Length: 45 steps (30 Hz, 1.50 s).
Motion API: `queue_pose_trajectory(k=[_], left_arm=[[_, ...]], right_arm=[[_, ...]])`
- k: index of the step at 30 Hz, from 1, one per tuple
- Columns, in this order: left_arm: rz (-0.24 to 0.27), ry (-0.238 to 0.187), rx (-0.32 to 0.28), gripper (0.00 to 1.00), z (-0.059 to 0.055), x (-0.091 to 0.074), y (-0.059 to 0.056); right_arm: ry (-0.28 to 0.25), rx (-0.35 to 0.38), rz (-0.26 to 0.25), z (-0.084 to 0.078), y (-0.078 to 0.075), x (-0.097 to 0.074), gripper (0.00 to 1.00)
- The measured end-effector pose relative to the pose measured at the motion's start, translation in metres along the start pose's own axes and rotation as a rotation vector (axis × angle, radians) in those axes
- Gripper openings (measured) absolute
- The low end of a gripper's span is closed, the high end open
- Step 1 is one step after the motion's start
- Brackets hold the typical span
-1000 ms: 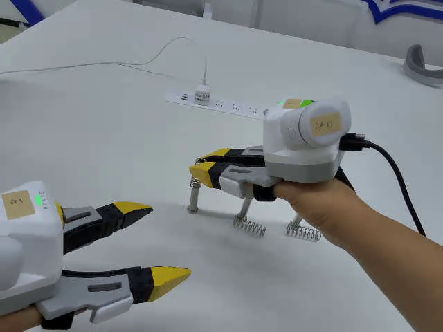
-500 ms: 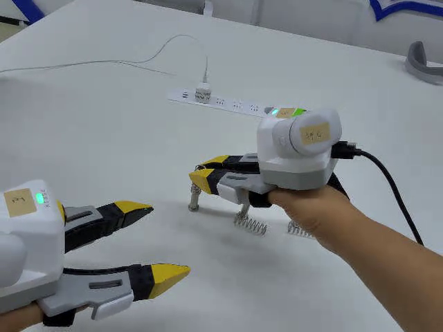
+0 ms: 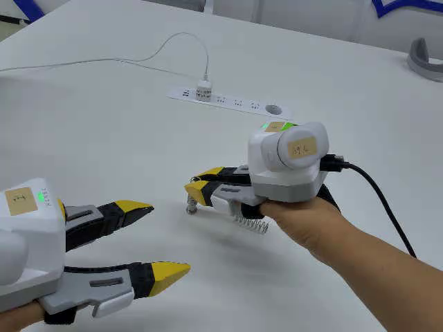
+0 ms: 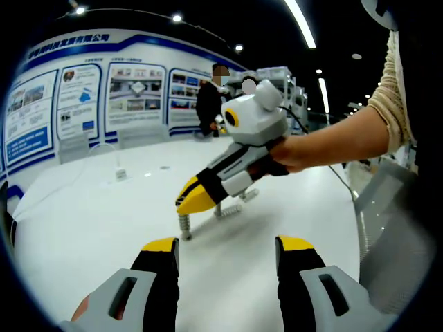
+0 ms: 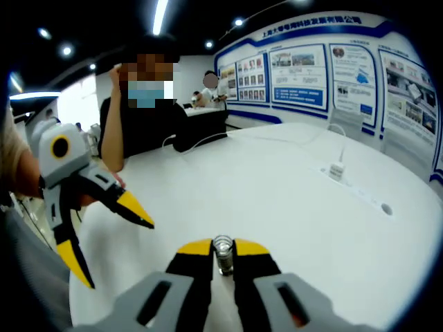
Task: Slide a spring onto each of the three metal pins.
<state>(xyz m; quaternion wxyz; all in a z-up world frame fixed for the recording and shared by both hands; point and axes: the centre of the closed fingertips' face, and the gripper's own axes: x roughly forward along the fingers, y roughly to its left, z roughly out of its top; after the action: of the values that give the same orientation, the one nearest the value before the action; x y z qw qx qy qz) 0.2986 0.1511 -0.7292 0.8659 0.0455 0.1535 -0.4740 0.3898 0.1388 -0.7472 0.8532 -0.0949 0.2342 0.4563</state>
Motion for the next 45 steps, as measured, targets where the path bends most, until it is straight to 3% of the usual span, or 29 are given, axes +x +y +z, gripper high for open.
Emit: queue_pose_trajectory(k=[17, 29, 45], left_arm=[[0.006, 0.001, 0.006, 0.57, 0.003, -0.001, 0.002], [0.005, 0.000, 0.010, 0.57, 0.004, -0.001, 0.002], [0.011, -0.007, 0.019, 0.57, 0.009, -0.002, 0.003]], right_arm=[[0.035, -0.049, -0.003, -0.016, 0.007, 0.009, 0.12], [0.028, -0.051, -0.014, -0.014, 0.008, 0.009, 0.15], [-0.063, -0.068, -0.055, 0.009, 0.012, -0.022, 0.21]])
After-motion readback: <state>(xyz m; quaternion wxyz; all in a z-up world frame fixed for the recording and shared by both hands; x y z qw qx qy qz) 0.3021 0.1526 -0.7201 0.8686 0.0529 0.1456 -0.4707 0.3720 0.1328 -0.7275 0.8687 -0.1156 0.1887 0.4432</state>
